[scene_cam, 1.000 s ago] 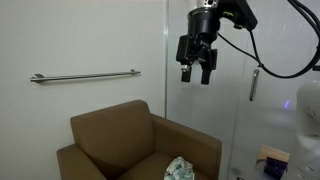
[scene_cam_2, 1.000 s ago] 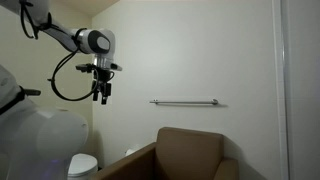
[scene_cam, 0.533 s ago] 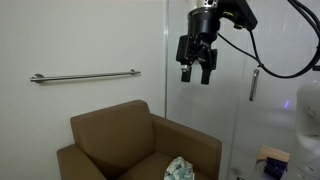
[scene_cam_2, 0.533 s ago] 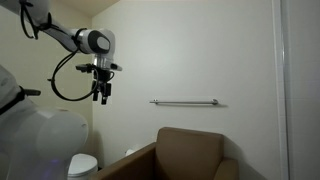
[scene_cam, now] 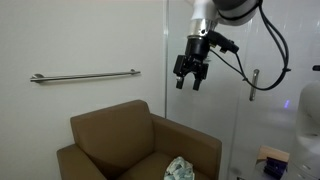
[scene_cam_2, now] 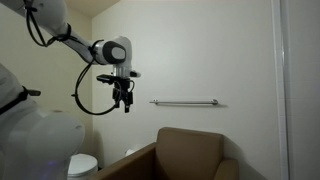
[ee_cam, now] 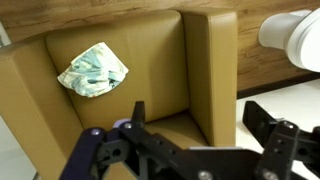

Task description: Use the towel to wipe the seat of the sofa.

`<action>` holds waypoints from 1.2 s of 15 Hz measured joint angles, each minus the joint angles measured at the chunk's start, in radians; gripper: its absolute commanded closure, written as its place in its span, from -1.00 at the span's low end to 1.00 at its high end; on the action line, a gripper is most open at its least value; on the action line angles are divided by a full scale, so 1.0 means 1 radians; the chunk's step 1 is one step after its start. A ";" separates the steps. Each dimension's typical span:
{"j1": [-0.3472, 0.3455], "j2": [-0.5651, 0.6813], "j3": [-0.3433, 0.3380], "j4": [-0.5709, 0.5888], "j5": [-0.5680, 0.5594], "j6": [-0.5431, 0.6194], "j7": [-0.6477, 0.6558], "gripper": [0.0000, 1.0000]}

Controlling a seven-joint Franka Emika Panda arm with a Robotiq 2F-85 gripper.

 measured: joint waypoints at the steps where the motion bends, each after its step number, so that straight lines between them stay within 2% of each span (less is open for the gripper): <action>1: -0.019 0.027 -0.029 -0.028 -0.011 0.046 -0.034 -1.00; 5: -0.072 0.195 -0.136 -0.110 -0.035 0.213 -0.134 -1.00; 10: -0.115 0.478 -0.203 -0.113 -0.058 0.333 -0.144 -1.00; 15: -0.115 0.517 -0.200 -0.089 -0.059 0.335 -0.144 -1.00; 18: -0.098 0.548 -0.198 -0.138 -0.060 0.427 -0.208 -1.00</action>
